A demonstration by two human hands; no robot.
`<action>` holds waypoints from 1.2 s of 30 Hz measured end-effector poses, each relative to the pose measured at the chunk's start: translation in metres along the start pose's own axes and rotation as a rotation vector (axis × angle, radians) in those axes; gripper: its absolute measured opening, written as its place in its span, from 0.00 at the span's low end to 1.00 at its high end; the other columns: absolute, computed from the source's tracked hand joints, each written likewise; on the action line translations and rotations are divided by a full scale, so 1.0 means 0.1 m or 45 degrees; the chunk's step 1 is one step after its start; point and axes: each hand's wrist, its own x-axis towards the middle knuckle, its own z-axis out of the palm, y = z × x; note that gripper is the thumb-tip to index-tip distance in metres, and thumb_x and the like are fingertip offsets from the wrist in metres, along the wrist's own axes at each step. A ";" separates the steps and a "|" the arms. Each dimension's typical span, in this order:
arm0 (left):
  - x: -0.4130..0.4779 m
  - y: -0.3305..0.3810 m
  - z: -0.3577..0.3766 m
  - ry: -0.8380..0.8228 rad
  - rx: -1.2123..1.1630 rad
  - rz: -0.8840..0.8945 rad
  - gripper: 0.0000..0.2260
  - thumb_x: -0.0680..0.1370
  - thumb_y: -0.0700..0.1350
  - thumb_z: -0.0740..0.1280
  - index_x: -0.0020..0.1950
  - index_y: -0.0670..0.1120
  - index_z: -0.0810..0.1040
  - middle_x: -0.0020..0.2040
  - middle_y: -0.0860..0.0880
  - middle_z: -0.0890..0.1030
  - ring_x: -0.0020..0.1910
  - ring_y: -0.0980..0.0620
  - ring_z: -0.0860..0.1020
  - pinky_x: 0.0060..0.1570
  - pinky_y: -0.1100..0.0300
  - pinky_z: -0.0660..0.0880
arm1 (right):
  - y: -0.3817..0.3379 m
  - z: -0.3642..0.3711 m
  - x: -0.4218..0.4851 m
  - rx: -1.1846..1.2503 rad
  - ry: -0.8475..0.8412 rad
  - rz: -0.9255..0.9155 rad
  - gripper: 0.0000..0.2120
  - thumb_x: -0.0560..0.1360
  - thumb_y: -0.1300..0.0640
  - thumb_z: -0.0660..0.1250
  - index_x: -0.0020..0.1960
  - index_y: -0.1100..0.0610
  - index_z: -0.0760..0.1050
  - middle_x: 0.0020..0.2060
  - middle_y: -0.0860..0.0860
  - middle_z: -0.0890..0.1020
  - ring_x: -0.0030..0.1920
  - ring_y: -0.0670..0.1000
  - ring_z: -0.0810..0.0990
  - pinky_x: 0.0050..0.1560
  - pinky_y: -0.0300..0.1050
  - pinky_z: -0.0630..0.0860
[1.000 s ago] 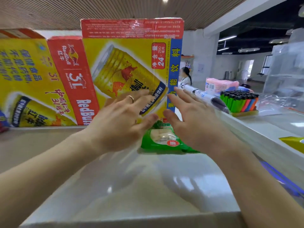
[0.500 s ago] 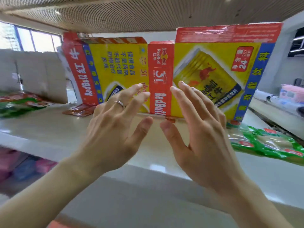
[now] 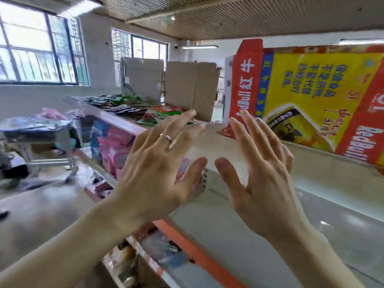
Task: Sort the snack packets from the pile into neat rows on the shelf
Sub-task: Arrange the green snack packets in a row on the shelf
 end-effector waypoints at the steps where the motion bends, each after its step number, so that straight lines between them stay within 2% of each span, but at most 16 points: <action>1: -0.08 -0.18 -0.06 -0.004 0.026 -0.020 0.26 0.80 0.60 0.55 0.76 0.53 0.65 0.79 0.54 0.60 0.77 0.52 0.60 0.72 0.49 0.61 | -0.13 0.14 0.05 0.021 -0.007 -0.003 0.30 0.79 0.38 0.54 0.78 0.50 0.59 0.78 0.49 0.59 0.78 0.51 0.54 0.73 0.54 0.53; 5: -0.37 -0.83 -0.33 -0.026 0.136 -0.103 0.26 0.80 0.60 0.55 0.76 0.54 0.65 0.79 0.54 0.60 0.76 0.51 0.61 0.72 0.48 0.61 | -0.67 0.67 0.25 0.096 -0.065 -0.021 0.30 0.79 0.37 0.53 0.78 0.48 0.57 0.79 0.46 0.56 0.79 0.49 0.51 0.75 0.59 0.53; 9: -0.59 -1.37 -0.59 -0.029 0.221 -0.184 0.26 0.79 0.60 0.56 0.76 0.53 0.66 0.78 0.54 0.62 0.76 0.51 0.62 0.72 0.49 0.61 | -1.13 1.11 0.41 0.215 -0.130 -0.043 0.31 0.79 0.36 0.51 0.79 0.45 0.55 0.79 0.43 0.52 0.79 0.46 0.47 0.76 0.56 0.49; 13: -0.76 -1.77 -0.72 -0.030 0.278 -0.252 0.25 0.80 0.61 0.55 0.76 0.54 0.66 0.79 0.55 0.61 0.77 0.52 0.60 0.73 0.48 0.60 | -1.49 1.46 0.53 0.271 -0.185 -0.076 0.30 0.79 0.34 0.48 0.78 0.43 0.54 0.79 0.42 0.52 0.79 0.45 0.46 0.75 0.63 0.51; 17: -0.85 -2.10 -0.76 -0.019 0.301 -0.299 0.26 0.80 0.60 0.56 0.76 0.53 0.67 0.78 0.53 0.62 0.77 0.51 0.61 0.72 0.47 0.62 | -1.71 1.78 0.66 0.340 -0.258 -0.132 0.31 0.78 0.33 0.47 0.79 0.42 0.52 0.79 0.40 0.50 0.78 0.43 0.44 0.75 0.62 0.50; 21: -0.86 -2.43 -0.74 -0.022 0.358 -0.334 0.26 0.80 0.59 0.56 0.76 0.52 0.67 0.79 0.54 0.62 0.77 0.51 0.61 0.72 0.51 0.59 | -1.84 2.09 0.82 0.373 -0.281 -0.148 0.30 0.79 0.34 0.48 0.79 0.42 0.53 0.79 0.38 0.49 0.78 0.42 0.43 0.74 0.57 0.45; 27: -0.80 -3.00 -0.59 -0.051 0.384 -0.398 0.25 0.80 0.60 0.55 0.76 0.53 0.67 0.78 0.55 0.62 0.77 0.51 0.61 0.72 0.47 0.62 | -1.94 2.72 1.09 0.410 -0.299 -0.152 0.30 0.79 0.35 0.50 0.79 0.43 0.53 0.79 0.40 0.51 0.78 0.43 0.44 0.75 0.61 0.49; 29: -0.76 -3.22 -0.52 -0.060 0.405 -0.411 0.25 0.80 0.60 0.55 0.76 0.53 0.67 0.78 0.54 0.62 0.76 0.51 0.62 0.72 0.46 0.63 | -1.95 2.94 1.20 0.422 -0.312 -0.155 0.30 0.79 0.35 0.50 0.79 0.43 0.53 0.79 0.40 0.51 0.78 0.43 0.44 0.76 0.59 0.47; 32: -0.64 -3.57 -0.43 -0.060 0.440 -0.421 0.25 0.81 0.60 0.55 0.75 0.52 0.67 0.78 0.54 0.63 0.76 0.51 0.62 0.71 0.45 0.64 | -1.98 3.26 1.42 0.446 -0.324 -0.168 0.31 0.79 0.36 0.50 0.79 0.44 0.53 0.79 0.40 0.51 0.78 0.42 0.44 0.74 0.41 0.36; 33: -0.58 -3.69 -0.40 -0.056 0.443 -0.419 0.24 0.81 0.59 0.55 0.75 0.52 0.68 0.78 0.55 0.63 0.76 0.51 0.62 0.71 0.46 0.64 | -1.99 3.36 1.50 0.454 -0.325 -0.169 0.31 0.79 0.36 0.50 0.79 0.44 0.53 0.79 0.40 0.51 0.78 0.43 0.44 0.73 0.39 0.36; 36: -0.41 -4.01 -0.32 -0.053 0.461 -0.412 0.24 0.81 0.59 0.55 0.75 0.51 0.68 0.77 0.54 0.65 0.75 0.52 0.63 0.71 0.46 0.65 | -2.02 3.65 1.75 0.459 -0.331 -0.171 0.30 0.79 0.37 0.52 0.79 0.44 0.55 0.79 0.40 0.52 0.78 0.42 0.45 0.73 0.47 0.43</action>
